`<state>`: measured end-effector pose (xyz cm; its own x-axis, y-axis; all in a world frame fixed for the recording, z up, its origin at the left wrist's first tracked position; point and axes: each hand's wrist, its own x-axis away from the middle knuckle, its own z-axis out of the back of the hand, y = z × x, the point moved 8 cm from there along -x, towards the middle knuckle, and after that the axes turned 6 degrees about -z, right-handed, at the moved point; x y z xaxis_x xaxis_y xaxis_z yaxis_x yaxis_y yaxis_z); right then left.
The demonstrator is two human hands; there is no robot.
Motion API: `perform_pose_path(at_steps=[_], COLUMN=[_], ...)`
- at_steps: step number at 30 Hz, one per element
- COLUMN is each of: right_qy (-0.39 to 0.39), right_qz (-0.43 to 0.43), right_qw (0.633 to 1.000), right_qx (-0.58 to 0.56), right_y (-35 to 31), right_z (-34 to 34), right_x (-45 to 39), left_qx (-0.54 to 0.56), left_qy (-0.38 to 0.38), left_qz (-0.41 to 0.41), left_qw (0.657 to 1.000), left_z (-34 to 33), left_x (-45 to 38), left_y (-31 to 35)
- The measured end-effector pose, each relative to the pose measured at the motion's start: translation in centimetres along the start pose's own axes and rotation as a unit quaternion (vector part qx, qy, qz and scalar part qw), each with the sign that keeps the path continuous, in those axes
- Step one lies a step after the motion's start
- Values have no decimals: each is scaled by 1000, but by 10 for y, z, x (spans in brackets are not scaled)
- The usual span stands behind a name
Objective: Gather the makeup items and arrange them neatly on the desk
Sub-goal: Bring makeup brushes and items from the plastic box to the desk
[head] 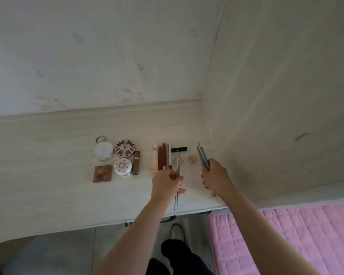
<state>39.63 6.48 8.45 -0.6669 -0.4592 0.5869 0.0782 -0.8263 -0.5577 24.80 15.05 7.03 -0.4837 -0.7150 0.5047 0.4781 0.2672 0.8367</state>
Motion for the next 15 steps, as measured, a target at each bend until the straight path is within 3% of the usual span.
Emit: perform_pose_path(at_steps=[7,15], right_qy=[21,20], right_qz=[-48,-73], right_qw=[999,991], right_qx=[2,109], right_y=[13,17], right_z=[0,-2], right_x=[-43,-65], left_qx=[4,17], left_qy=[-9,-37], left_qz=[27,101], left_qw=[1000,994], left_z=[-29,-61], left_x=[-41,-65], left_y=[4,-11])
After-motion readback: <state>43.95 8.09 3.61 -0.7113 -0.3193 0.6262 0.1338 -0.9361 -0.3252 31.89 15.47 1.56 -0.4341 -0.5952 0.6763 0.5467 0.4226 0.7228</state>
